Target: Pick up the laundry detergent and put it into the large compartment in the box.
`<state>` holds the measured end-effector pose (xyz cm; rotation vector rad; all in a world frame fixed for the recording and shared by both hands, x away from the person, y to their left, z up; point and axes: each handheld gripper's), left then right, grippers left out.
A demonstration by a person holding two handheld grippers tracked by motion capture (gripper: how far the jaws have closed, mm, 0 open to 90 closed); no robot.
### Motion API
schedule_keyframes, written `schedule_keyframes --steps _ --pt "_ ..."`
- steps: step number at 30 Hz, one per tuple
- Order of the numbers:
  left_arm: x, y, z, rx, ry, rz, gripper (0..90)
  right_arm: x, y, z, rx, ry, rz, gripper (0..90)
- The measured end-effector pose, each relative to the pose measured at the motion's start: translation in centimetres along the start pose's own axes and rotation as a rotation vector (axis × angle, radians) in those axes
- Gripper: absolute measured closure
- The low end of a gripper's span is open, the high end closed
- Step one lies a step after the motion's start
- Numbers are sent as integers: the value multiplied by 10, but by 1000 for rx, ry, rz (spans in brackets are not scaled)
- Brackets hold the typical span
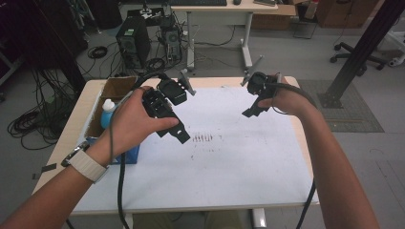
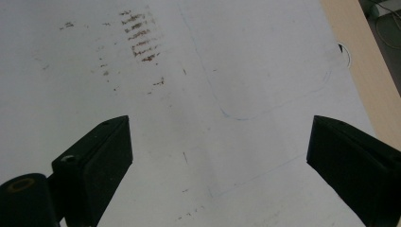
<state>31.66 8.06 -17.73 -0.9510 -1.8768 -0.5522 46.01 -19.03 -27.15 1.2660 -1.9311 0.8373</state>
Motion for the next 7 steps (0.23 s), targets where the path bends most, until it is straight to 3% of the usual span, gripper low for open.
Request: schedule_keyframes --steps 7 --pt "1 2 1 5 -2 0 121 1 0 0 -3 -2 3 78"
Point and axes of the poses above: each handheld gripper's, and its own axes: x roughly backward along the jaws, z roughly out of its underside, y roughly to its left, and after that the axes turned 11 degrees about -y, right-handed
